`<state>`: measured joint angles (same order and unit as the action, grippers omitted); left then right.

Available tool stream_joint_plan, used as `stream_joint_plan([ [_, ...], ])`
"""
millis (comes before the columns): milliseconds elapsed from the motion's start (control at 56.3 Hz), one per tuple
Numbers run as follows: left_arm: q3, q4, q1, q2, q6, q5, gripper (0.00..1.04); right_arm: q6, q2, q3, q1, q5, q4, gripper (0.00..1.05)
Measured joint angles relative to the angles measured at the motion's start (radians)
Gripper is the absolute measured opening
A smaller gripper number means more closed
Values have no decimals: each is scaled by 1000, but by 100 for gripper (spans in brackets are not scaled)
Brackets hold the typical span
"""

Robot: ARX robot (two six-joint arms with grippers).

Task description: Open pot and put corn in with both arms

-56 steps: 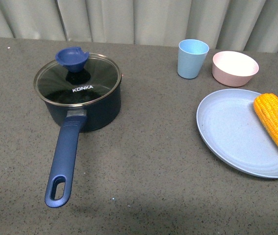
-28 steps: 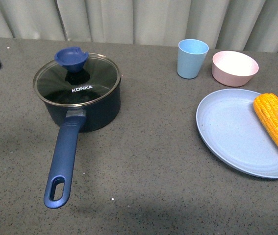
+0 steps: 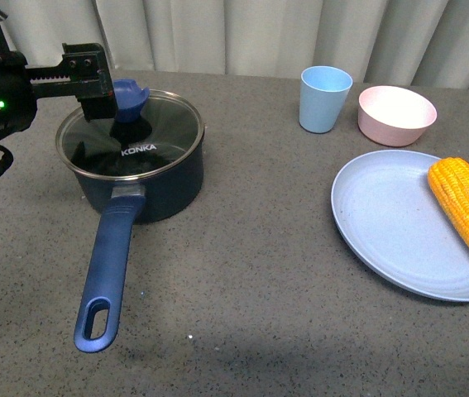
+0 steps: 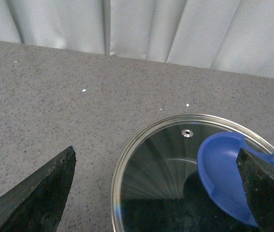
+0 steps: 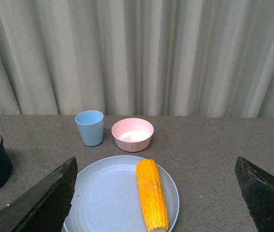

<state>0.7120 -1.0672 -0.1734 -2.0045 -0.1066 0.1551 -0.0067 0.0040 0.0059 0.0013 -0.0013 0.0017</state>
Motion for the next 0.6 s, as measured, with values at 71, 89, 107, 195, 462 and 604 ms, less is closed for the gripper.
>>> stream_joint_plan([
  [71, 19, 0, -5, -10, 0, -12, 98, 0, 0, 0, 0, 0, 0, 95],
  [89, 26, 1, -8, -13, 1, -15, 98, 0, 0, 0, 0, 0, 0, 95],
  [107, 29, 1, -9, -14, 0, -17, 98, 0, 0, 0, 0, 0, 0, 95],
  [195, 50, 6, -25, -31, 0, -26, 98, 0, 0, 0, 0, 0, 0, 95],
  [462, 89, 16, -88, -83, 0, -36, 98, 0, 0, 0, 0, 0, 0, 95],
  [604, 110, 22, -95, -123, 0, -27, 98, 0, 0, 0, 0, 0, 0, 95],
])
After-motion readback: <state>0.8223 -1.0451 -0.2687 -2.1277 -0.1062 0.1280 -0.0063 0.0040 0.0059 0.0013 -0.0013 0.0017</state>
